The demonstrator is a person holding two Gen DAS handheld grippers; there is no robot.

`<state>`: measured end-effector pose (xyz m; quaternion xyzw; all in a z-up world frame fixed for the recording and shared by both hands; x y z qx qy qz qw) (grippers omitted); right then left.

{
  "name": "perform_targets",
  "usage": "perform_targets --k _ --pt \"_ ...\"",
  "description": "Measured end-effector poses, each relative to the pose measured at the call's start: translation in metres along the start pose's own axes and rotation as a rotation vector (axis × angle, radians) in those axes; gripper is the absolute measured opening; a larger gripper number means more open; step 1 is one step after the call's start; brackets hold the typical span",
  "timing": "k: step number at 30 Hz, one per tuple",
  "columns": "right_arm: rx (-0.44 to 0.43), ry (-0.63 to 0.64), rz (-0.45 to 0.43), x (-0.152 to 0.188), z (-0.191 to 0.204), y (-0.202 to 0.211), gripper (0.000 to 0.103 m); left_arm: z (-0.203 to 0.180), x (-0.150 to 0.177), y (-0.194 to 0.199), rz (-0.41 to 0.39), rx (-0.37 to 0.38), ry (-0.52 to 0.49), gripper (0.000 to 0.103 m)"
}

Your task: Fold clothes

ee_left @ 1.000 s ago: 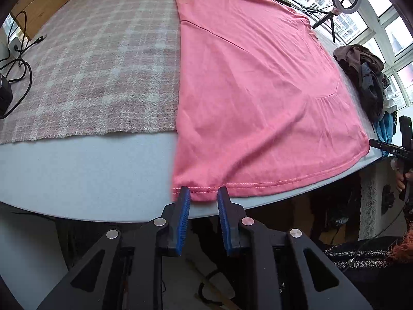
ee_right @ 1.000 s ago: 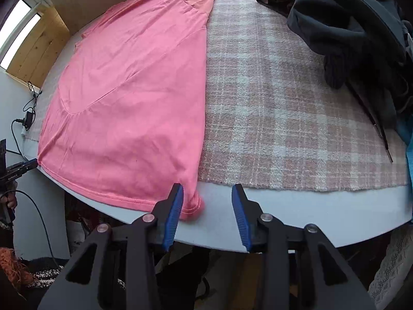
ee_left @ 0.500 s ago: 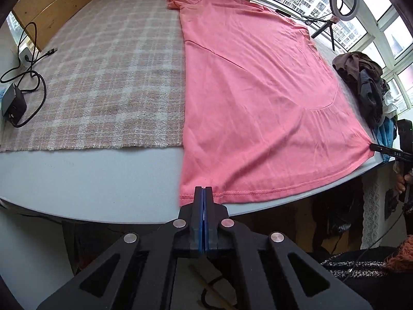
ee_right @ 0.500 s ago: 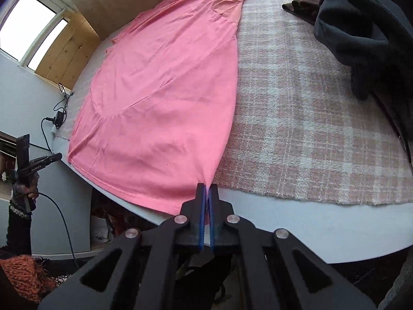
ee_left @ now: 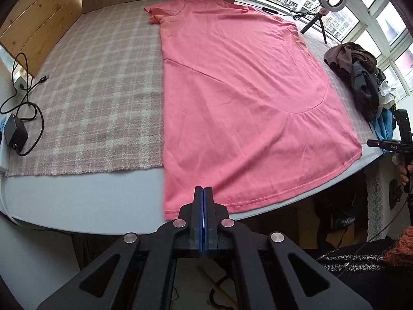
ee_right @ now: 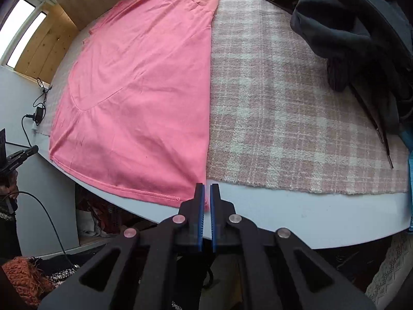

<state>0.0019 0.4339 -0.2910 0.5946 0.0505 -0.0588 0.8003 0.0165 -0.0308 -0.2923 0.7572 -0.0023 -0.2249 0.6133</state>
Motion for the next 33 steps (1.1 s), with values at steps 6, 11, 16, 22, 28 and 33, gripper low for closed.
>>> perform_targets --k 6,11,16,22,28,33 --pt "-0.039 0.037 -0.215 -0.086 0.035 0.084 0.005 -0.005 -0.131 0.047 -0.157 -0.001 -0.133 0.0" --pt "0.017 0.057 -0.388 -0.178 0.052 0.146 0.005 -0.012 -0.239 0.064 -0.257 -0.03 -0.265 0.0" --pt "0.093 0.034 -0.412 -0.245 0.04 0.146 0.005 -0.062 -0.328 0.045 -0.273 -0.004 -0.419 0.0" --pt "0.096 0.001 -0.316 -0.29 0.012 0.067 0.005 -0.139 -0.409 -0.019 -0.21 0.048 -0.546 0.001" --pt "0.024 -0.051 -0.209 -0.326 -0.008 -0.031 0.017 -0.204 -0.466 -0.107 -0.11 0.089 -0.643 0.014" --pt "-0.046 -0.085 -0.198 -0.355 -0.014 -0.073 0.026 -0.236 -0.496 -0.188 0.002 0.095 -0.751 0.02"
Point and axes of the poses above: each gripper's, at about its wrist camera, not at the fingertips, and y roughly against the way its jaws point, z to its left, x to its underside, the point moved 10 cm from there along -y, roughly the way its jaws point, and after that the axes turned 8 degrees about -y, right-handed, at the moved point
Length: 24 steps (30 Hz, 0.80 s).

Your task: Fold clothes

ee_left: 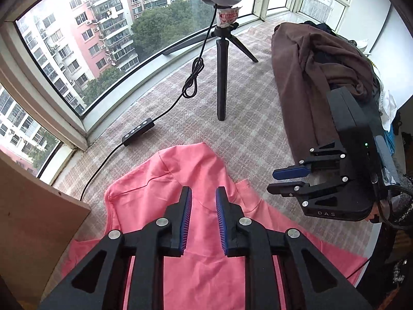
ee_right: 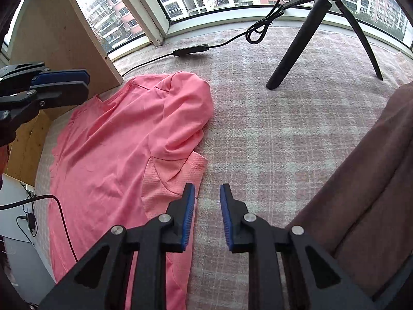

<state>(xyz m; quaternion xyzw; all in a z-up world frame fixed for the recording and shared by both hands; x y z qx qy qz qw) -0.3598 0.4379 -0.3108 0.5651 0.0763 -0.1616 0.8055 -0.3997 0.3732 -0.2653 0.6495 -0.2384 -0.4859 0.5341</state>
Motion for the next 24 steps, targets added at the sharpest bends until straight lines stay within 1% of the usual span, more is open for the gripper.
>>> perform_targets --k 2,5,7,8,10,12,13,14,15,16,17,18,20,24 --pt "-0.027 -0.015 0.001 -0.006 -0.001 -0.012 0.027 0.003 -0.011 -0.027 0.024 0.016 -0.036 0.023" --pt "-0.021 0.005 -0.004 -0.012 -0.002 -0.024 0.028 0.007 -0.024 -0.058 0.048 0.038 -0.088 0.025" --pt "-0.017 0.021 -0.012 -0.015 -0.001 -0.028 0.028 0.006 -0.031 -0.072 0.05 0.069 -0.123 0.026" --pt "-0.028 0.022 -0.015 -0.016 0.001 -0.028 0.028 0.004 -0.034 -0.078 0.049 0.085 -0.139 0.027" --pt "-0.034 0.024 -0.019 -0.019 0.003 -0.03 0.028 0.002 -0.036 -0.089 0.05 0.115 -0.158 0.03" --pt "-0.034 0.028 -0.02 -0.021 0.005 -0.032 0.028 0.001 -0.035 -0.099 0.059 0.145 -0.163 0.03" --pt "-0.033 0.034 -0.017 -0.021 0.006 -0.032 0.028 0.001 -0.032 -0.103 0.067 0.16 -0.165 0.027" --pt "-0.028 0.041 -0.015 -0.022 0.007 -0.033 0.028 0.002 -0.03 -0.106 0.071 0.168 -0.163 0.013" --pt "-0.022 0.049 -0.012 -0.022 0.008 -0.034 0.028 0.004 -0.027 -0.108 0.075 0.17 -0.157 0.003" --pt "-0.019 0.056 -0.008 -0.022 0.009 -0.034 0.028 0.006 -0.025 -0.109 0.078 0.174 -0.146 0.001" --pt "-0.018 0.062 -0.005 -0.022 0.01 -0.034 0.028 0.009 -0.022 -0.109 0.078 0.17 -0.137 0.001" --pt "-0.027 0.064 -0.003 -0.021 0.011 -0.034 0.022 0.013 -0.02 -0.107 0.071 0.159 -0.132 0.001" --pt "-0.061 0.055 0.002 -0.018 0.014 -0.033 0.003 0.02 -0.015 -0.098 0.045 0.138 -0.12 0.001" --pt "-0.096 0.048 -0.038 -0.015 0.019 -0.018 0.003 0.039 0.008 -0.073 0.003 0.121 -0.068 0.001"
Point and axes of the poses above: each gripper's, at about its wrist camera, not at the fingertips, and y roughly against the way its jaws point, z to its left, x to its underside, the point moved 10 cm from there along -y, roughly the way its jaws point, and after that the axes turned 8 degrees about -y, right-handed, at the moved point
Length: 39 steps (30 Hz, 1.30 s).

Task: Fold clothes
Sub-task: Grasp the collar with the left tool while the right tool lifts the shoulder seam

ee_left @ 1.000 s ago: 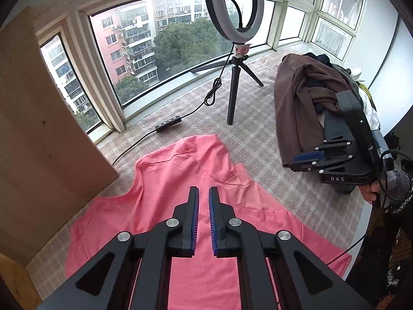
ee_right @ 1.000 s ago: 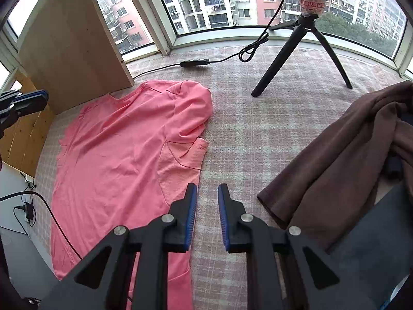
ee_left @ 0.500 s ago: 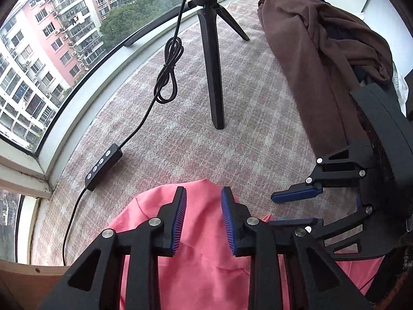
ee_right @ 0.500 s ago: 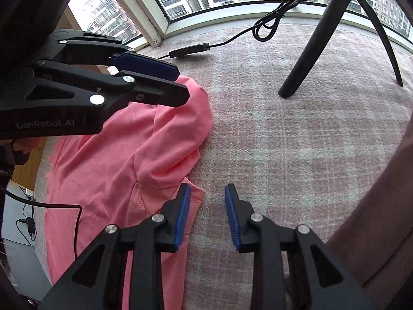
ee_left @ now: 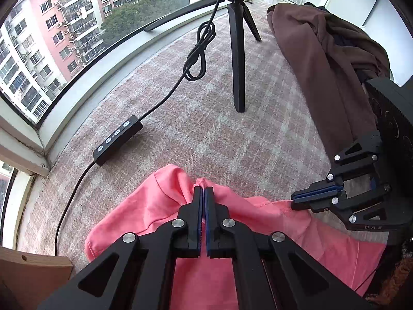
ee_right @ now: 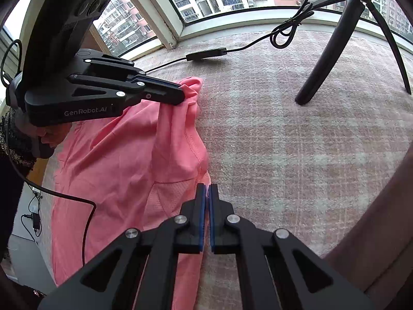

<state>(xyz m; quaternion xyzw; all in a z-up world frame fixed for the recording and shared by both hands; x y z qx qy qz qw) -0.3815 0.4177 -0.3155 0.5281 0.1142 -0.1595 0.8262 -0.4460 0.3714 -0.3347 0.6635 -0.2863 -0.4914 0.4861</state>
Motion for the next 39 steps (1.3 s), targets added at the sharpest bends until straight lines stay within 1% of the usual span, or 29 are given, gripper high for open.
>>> perform_targets --k 1,3,5,6,7,8,10,11,12,13,14,15,17,19,20,22,23,24,25,26,27,28,30,31,33,35,37,39 --pt "-0.006 -0.004 -0.017 0.0 0.001 0.006 0.003 0.004 0.008 0.006 -0.006 -0.005 0.012 0.001" --pt "-0.027 -0.008 -0.029 0.003 0.005 0.016 0.003 0.011 0.03 0.009 0.014 -0.011 0.035 0.001" --pt "-0.045 -0.008 -0.028 0.007 0.009 0.021 0.003 0.019 0.055 0.007 0.059 -0.018 0.056 0.001" --pt "-0.062 -0.001 -0.008 0.011 0.013 0.021 0.003 0.022 0.069 0.005 0.088 -0.022 0.064 0.002" --pt "-0.057 0.014 0.011 0.014 0.015 0.018 0.003 0.025 0.079 0.004 0.109 -0.028 0.072 0.005" --pt "-0.048 0.028 0.026 0.017 0.017 0.016 0.005 0.027 0.082 0.007 0.11 -0.04 0.076 0.005" --pt "0.003 0.06 0.028 0.021 0.016 0.011 0.01 0.031 0.088 0.012 0.111 -0.064 0.084 0.005" --pt "0.015 0.065 0.024 0.021 0.015 0.012 0.015 0.033 0.088 0.016 0.106 -0.074 0.087 0.005" --pt "0.028 0.069 0.019 0.022 0.013 0.012 0.022 0.032 0.083 0.023 0.084 -0.078 0.085 0.005" --pt "0.036 0.07 0.015 0.022 0.011 0.012 0.025 0.029 0.075 0.029 0.065 -0.082 0.069 0.005" --pt "0.03 0.06 0.016 0.022 0.009 0.013 0.028 0.026 0.067 0.034 0.046 -0.085 0.053 0.008" --pt "0.024 0.049 0.016 0.021 0.006 0.014 0.028 0.023 0.057 0.038 0.029 -0.084 0.037 0.011" --pt "0.018 0.036 0.024 0.02 0.003 0.013 0.029 0.015 0.039 0.036 0.015 -0.061 0.003 0.022" --pt "0.029 0.035 0.037 0.021 0.001 0.009 0.029 0.007 0.024 0.029 0.016 -0.031 -0.034 0.028" --pt "0.033 0.035 0.044 0.022 0.001 0.007 0.029 0.004 0.021 0.021 0.033 -0.033 -0.054 0.028" --pt "0.022 0.038 0.053 0.025 0.004 0.005 0.029 -0.001 0.021 0.003 0.08 -0.028 -0.076 0.028" --pt "0.016 0.04 0.058 0.026 0.005 0.004 0.029 -0.002 0.025 -0.004 0.099 -0.019 -0.081 0.026" --pt "0.01 0.042 0.06 0.028 0.007 0.004 0.029 -0.004 0.028 -0.008 0.109 -0.006 -0.081 0.019" --pt "0.003 0.048 0.052 0.028 0.009 0.004 0.029 -0.006 0.032 -0.011 0.114 0.004 -0.082 0.003" --pt "-0.006 0.051 0.041 0.028 0.012 0.006 0.025 -0.007 0.035 -0.007 0.101 0.003 -0.083 0.003" --pt "-0.018 0.053 0.029 0.027 0.015 0.008 0.013 -0.006 0.039 -0.001 0.082 -0.008 -0.083 0.003" --pt "-0.031 0.055 0.017 0.026 0.019 0.01 0.008 -0.005 0.046 0.007 0.064 -0.014 -0.073 0.003" --pt "-0.051 0.075 0.007 0.027 0.027 0.013 0.007 0.001 0.065 0.022 0.042 -0.009 -0.026 0.003" --pt "-0.054 0.089 0.007 0.028 0.031 0.014 0.007 0.003 0.078 0.028 0.046 0.004 -0.008 0.003" --pt "-0.055 0.119 0.044 0.035 0.038 0.009 0.007 0.003 0.107 0.032 0.083 0.011 0.002 0.003" --pt "-0.048 0.152 0.082 0.044 0.043 0.003 0.007 0.004 0.132 0.031 0.137 -0.007 0.018 0.004" --pt "-0.014 0.178 0.099 0.049 0.044 -0.002 0.007 0.01 0.143 0.034 0.154 -0.027 0.044 0.005" --pt "0.007 0.19 0.109 0.052 0.045 -0.004 0.007 0.013 0.139 0.044 0.119 -0.02 0.073 0.005"
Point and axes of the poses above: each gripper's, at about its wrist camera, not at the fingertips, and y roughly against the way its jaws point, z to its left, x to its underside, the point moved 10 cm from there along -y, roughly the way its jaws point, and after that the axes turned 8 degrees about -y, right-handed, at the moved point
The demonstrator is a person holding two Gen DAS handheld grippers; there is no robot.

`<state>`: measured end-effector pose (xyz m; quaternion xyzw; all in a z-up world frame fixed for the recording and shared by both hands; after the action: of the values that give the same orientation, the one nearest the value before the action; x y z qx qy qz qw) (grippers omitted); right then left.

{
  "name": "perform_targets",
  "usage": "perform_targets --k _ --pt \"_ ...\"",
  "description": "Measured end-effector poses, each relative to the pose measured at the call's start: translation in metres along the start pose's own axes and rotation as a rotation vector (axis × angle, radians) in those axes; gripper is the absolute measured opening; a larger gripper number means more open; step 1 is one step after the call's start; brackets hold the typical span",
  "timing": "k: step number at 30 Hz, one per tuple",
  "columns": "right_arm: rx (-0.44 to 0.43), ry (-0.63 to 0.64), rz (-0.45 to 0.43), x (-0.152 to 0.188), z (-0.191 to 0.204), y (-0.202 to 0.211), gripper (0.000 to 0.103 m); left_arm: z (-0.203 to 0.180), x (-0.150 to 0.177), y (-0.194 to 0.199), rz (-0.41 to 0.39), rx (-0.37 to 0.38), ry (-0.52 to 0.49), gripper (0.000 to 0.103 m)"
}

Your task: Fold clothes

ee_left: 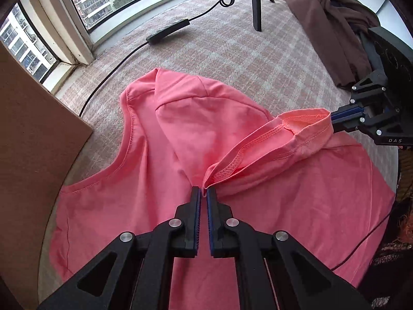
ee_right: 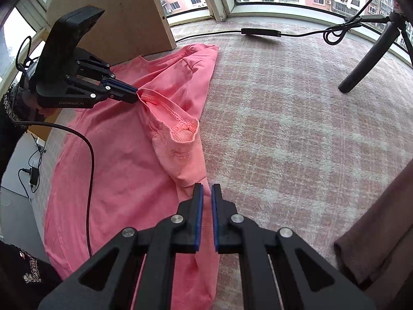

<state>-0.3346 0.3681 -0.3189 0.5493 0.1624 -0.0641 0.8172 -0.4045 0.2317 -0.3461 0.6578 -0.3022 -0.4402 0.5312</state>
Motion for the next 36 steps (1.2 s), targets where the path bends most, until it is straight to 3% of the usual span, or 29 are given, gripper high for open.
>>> perform_targets --k 2,4,6,14,16,18,19,20,21,26,30,34,36 --pt "0.014 0.002 0.0 -0.001 0.0 0.002 0.009 0.002 -0.009 0.011 -0.048 0.009 0.012 0.008" --pt "0.013 0.008 -0.016 -0.005 0.002 0.007 0.019 0.001 -0.016 0.016 -0.069 0.016 -0.002 0.015" --pt "0.009 0.028 -0.036 -0.009 0.006 0.013 0.041 -0.003 -0.021 0.012 -0.058 0.016 -0.035 0.017" --pt "0.029 0.084 -0.046 -0.017 0.02 0.009 0.045 -0.017 -0.01 -0.015 0.022 0.019 -0.099 0.017" --pt "-0.004 0.064 -0.046 -0.023 0.02 0.005 0.045 -0.016 -0.009 -0.019 0.039 0.01 -0.1 0.015" --pt "-0.054 0.036 -0.047 -0.029 0.02 0.001 0.043 -0.013 -0.009 -0.021 0.049 0.007 -0.09 0.001" --pt "-0.078 0.023 -0.047 -0.031 0.02 -0.002 0.03 -0.012 -0.01 -0.022 0.052 0.003 -0.087 0.001" --pt "-0.088 0.011 -0.043 -0.032 0.019 -0.003 0.006 -0.01 -0.012 -0.02 0.049 -0.007 -0.087 0.001" --pt "-0.097 -0.003 -0.044 -0.032 0.017 -0.003 0.003 -0.008 -0.016 -0.018 0.047 -0.018 -0.089 0.001" --pt "-0.1 -0.103 -0.153 -0.042 -0.01 0.023 0.003 0.0 -0.066 0.002 0.001 -0.08 -0.126 0.001" --pt "-0.016 -0.166 -0.26 -0.045 -0.038 0.051 0.003 -0.009 -0.139 0.003 -0.061 -0.11 -0.22 0.001" --pt "0.044 -0.221 -0.263 -0.037 -0.06 0.052 0.003 -0.031 -0.21 -0.027 -0.102 -0.046 -0.275 0.001" --pt "0.1 -0.243 -0.224 -0.031 -0.073 0.043 0.005 -0.037 -0.229 -0.051 -0.076 -0.038 -0.282 0.002"
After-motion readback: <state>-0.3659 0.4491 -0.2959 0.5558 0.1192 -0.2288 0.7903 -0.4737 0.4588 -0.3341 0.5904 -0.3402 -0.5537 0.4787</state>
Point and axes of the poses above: each gripper's, at about its wrist camera, not at the fingertips, and y roughly against the way its jaws point, z to its left, x to its underside, the point moved 10 cm from there along -y, roughly the way its jaws point, and after that the axes turned 8 degrees about -y, right-handed, at the moved point
